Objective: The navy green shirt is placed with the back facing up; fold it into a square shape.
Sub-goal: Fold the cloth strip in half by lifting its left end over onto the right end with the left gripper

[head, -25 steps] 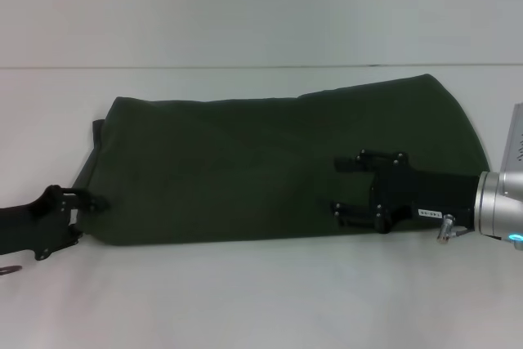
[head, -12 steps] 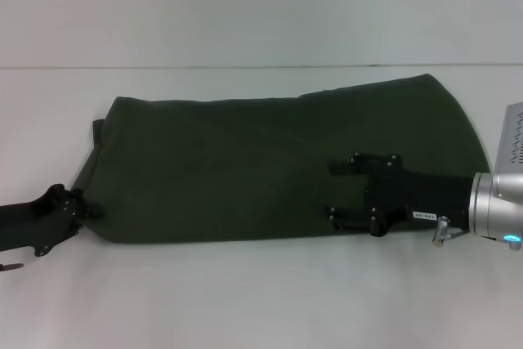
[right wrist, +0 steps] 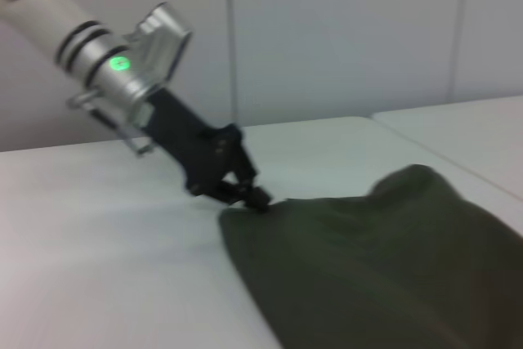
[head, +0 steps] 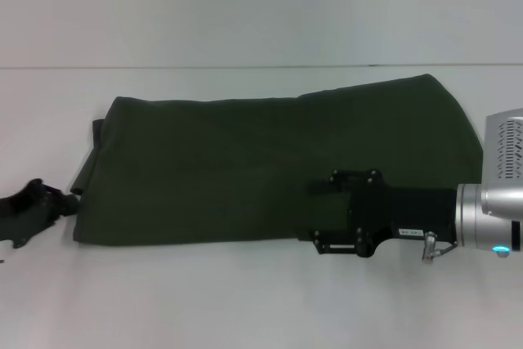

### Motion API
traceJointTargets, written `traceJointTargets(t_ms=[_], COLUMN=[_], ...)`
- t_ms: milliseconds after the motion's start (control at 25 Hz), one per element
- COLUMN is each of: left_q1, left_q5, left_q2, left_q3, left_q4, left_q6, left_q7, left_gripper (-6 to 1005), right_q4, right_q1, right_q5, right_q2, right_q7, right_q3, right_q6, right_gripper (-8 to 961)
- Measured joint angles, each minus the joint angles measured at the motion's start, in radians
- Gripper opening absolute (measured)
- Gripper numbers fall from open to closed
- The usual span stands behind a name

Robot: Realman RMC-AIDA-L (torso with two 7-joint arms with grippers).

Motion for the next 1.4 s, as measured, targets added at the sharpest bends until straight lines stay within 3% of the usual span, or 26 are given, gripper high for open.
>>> traceJointTargets(t_ms=[280, 720, 920, 1120, 1400], left_q1=[0.014, 0.046, 0.07, 0.069, 0.064], left_q5=[0.0, 0.02, 0.025, 0.04, 0.042], left_q2=[0.025, 0.021, 0.015, 0.015, 0.015], left_q3=[-0.075, -0.099, -0.113, -0.103, -0.101], left_q4=[0.032, 0.042, 0.044, 0.042, 0.031], left_q6=[0.006, 0.189, 0.213, 0.214, 0.202], left_q7=[0.048, -0.048, -0.061, -0.064, -0.068], left_gripper=[49, 63, 163, 413, 575], right_q4=[0.007, -0.002, -0.002, -0.002, -0.002], right_q1=[0.011, 0.002, -0.001, -0.001, -0.002], right_q5=[0.001, 0.013, 0.015, 0.015, 0.015], right_q2=[0.003, 0.001, 0.0, 0.0, 0.0], right_q7=[0.0, 0.002, 0.001, 0.002, 0.005], right_q3=[-0.014, -0.004, -0.001, -0.002, -0.001], right_q6=[-0.021, -0.019, -0.018, -0.015, -0.017], right_gripper=[767, 767, 767, 767, 767])
